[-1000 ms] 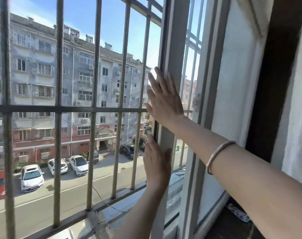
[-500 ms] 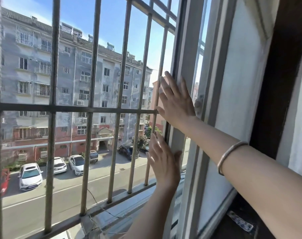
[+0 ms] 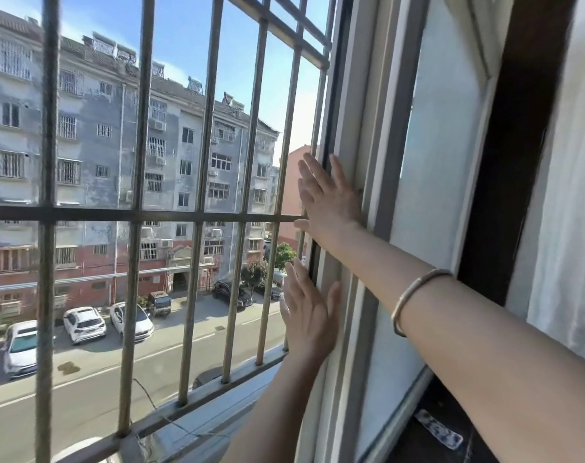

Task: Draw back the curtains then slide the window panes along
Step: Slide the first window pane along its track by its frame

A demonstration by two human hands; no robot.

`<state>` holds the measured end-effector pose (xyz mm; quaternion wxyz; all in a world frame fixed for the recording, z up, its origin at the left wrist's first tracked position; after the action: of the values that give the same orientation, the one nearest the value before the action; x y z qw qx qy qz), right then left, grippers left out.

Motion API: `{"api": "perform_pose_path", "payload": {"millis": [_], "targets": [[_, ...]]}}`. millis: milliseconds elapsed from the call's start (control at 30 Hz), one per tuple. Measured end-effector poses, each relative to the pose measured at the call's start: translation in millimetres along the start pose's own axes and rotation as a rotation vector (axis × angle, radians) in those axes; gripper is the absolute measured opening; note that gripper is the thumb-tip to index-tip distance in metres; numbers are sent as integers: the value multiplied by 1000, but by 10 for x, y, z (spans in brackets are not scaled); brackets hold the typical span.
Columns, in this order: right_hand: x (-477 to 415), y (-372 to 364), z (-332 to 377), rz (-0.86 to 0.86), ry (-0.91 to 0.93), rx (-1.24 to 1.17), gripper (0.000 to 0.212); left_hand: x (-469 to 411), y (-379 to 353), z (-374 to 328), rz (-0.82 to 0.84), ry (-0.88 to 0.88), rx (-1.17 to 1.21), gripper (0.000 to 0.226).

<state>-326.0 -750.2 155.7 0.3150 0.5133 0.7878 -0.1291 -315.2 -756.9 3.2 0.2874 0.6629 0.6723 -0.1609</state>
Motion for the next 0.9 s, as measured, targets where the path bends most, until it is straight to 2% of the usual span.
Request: {"api": "perform_pose_path", "payload": {"millis": [300,500,733,900], "targets": [[-10,-8,-17,33,31,-49,69,-11,-11,-24,11,31,18,72],[34,50,-27,46,111,-172,86,46,165,-5,4,35,-54,73],[-6,307,114,100,47,-708,79,201,551,-3,24,-6,-316,76],[5,693,288,-138,-78,-1023,73,337,1150,2,-60,-60,-544,75]]}}
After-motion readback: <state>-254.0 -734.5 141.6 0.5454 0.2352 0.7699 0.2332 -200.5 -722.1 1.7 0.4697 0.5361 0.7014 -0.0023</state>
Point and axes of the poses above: each hand's wrist, its own x-axis away from the middle knuckle, its own y-axis out of the back of the hand, z = x × y, the point moved 6 cm from there along -x, towards the middle knuckle, and after that the axes turned 15 degrees about x, right-handed, at the moved point
